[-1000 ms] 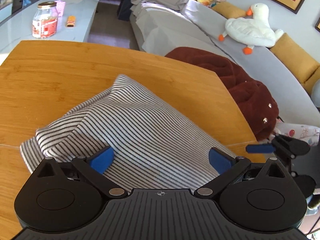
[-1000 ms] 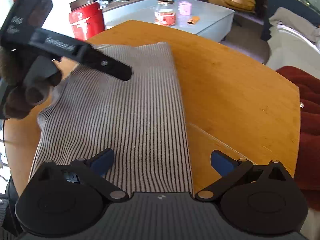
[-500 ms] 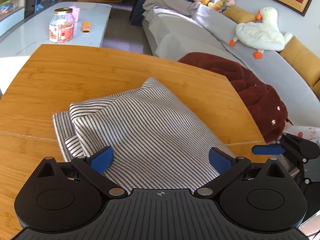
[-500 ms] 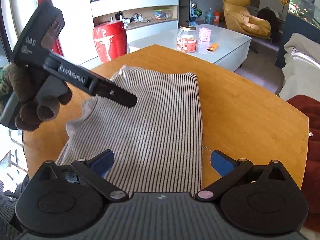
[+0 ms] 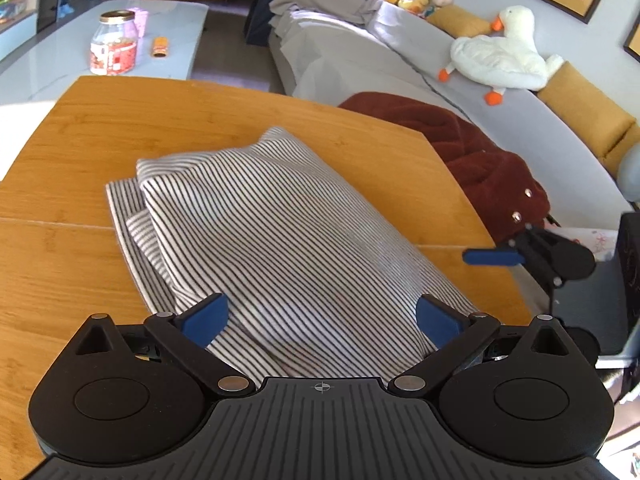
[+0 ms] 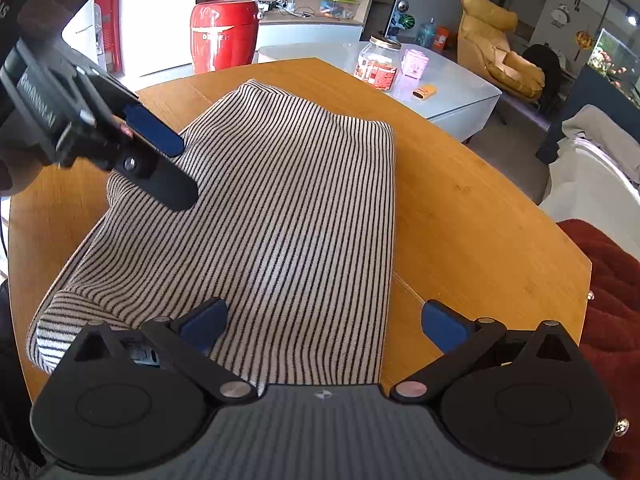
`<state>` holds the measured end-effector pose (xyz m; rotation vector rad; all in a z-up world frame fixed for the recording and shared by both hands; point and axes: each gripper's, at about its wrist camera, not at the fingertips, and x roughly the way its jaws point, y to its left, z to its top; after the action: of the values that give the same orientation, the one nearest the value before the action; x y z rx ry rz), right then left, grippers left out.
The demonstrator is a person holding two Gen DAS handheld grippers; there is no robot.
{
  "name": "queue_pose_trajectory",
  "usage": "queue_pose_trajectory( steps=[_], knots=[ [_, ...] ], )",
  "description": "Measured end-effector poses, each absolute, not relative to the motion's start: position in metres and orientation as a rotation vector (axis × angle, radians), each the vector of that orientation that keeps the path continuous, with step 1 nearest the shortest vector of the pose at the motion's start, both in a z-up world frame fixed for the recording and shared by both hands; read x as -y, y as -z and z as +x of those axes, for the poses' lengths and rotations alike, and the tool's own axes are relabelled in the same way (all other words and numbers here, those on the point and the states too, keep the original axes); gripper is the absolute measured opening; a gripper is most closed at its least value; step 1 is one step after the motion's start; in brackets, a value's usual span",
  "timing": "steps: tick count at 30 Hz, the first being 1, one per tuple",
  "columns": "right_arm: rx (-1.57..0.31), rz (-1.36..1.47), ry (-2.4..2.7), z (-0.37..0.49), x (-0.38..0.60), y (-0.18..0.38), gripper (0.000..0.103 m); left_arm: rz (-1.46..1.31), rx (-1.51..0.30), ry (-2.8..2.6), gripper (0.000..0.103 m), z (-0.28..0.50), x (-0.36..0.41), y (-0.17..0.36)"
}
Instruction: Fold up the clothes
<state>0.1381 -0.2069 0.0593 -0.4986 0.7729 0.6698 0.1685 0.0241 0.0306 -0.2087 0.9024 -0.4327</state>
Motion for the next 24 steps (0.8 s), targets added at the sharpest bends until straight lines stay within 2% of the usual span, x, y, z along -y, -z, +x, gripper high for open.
queue_pose_trajectory(
  steps=[18, 24],
  knots=[
    [-0.868, -0.300, -0.621, 0.149, 0.213, -0.051, 0.103, -0.019, -0.895, 0.411, 0.101, 0.238, 0.002, -0.011],
    [-0.905, -0.261, -0.607, 0.151, 0.215, -0.050, 0.103, 0.019, -0.894, 0.377, 0.101, 0.220, 0.002, -0.020]
  ],
)
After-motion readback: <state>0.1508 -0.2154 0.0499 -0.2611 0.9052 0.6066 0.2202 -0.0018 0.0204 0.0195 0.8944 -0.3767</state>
